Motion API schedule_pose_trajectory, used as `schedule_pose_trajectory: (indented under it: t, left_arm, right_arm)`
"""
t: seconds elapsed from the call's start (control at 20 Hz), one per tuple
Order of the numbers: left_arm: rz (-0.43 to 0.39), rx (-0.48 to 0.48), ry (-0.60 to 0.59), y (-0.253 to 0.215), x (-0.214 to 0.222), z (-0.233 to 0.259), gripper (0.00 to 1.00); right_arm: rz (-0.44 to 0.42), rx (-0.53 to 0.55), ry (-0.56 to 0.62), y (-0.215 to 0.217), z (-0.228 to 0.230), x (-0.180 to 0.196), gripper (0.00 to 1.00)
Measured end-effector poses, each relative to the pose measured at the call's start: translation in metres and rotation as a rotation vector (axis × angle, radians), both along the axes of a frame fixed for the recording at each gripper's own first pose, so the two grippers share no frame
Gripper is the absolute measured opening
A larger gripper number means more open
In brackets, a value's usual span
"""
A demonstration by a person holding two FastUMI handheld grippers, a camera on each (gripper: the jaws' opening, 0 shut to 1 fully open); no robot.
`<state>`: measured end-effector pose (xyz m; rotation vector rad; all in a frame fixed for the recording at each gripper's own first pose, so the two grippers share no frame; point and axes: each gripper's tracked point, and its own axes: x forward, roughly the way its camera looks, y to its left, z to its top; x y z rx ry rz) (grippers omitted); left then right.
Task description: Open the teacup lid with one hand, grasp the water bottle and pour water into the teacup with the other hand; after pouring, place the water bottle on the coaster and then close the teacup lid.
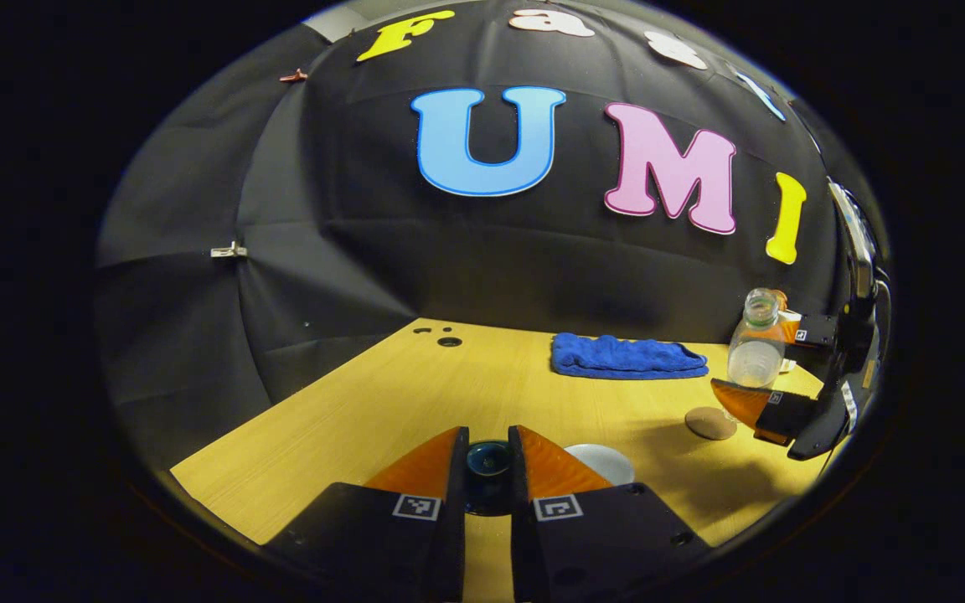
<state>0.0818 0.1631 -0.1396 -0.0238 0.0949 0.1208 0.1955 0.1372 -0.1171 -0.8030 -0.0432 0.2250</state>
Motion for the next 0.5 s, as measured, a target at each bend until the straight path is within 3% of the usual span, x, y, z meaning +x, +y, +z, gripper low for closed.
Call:
schedule_pose_trajectory:
  t: [0.2,0.5]
  left_arm:
    - [-0.009,0.034,0.008,0.015,-0.008,0.001,0.23]
    - [-0.068,0.038,0.015,0.019,-0.005,0.001,0.26]
  right_arm:
    - [0.038,-0.178,-0.062,0.023,-0.008,0.009,0.73]
    - [0.019,-0.306,-0.106,0.031,-0.024,0.025,0.73]
